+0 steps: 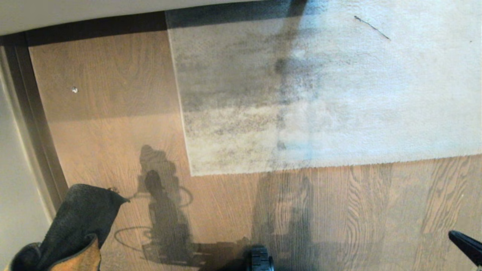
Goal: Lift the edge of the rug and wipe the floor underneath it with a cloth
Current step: Put down the rag
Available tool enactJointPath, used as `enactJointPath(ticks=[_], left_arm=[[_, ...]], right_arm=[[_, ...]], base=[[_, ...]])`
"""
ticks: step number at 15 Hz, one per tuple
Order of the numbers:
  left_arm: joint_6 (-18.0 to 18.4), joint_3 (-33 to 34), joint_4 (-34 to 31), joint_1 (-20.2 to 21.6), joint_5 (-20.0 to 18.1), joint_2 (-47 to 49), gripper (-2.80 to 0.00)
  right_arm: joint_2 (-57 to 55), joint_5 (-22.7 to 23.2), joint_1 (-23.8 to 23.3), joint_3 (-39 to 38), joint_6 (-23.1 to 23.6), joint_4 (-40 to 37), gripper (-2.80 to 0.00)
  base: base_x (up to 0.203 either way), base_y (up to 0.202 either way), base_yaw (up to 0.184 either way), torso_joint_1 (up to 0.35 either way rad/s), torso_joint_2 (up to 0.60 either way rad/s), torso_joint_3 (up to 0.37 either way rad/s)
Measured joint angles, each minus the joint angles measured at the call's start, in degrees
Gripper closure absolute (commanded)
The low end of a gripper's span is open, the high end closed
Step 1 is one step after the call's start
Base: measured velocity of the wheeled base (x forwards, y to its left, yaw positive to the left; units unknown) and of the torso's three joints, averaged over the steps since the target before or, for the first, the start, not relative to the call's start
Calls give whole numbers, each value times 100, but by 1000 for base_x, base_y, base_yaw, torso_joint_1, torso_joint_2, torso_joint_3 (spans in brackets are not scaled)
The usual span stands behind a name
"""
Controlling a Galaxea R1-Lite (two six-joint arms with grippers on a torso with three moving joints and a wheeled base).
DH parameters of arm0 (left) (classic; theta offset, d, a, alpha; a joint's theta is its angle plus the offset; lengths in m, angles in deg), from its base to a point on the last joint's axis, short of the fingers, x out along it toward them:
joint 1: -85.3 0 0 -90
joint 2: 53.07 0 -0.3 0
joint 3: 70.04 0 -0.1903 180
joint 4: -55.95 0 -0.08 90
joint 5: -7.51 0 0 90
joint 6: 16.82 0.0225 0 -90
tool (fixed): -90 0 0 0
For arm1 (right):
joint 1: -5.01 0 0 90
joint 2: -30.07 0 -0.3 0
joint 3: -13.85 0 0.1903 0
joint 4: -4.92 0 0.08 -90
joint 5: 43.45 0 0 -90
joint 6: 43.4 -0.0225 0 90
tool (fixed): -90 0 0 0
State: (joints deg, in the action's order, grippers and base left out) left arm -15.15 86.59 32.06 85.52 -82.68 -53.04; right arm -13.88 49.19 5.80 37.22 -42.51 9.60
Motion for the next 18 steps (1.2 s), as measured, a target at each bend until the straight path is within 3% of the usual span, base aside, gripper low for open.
enactJointPath(ticks=[4,8,18], left_arm=[[0,0,0,2,0,0,0],[-2,0,1,2,1,0,0],[0,0,0,2,2,0,0]], right_arm=[[1446,-41,-79,0,312,-1473,0],[2422,-80,-90,0,259,-2776,0],[4157,-102,-63,0,157,-2825,0]], base=[[0,0,0,0,0,0],[0,0,0,0,0,0],[0,0,0,0,0,0]])
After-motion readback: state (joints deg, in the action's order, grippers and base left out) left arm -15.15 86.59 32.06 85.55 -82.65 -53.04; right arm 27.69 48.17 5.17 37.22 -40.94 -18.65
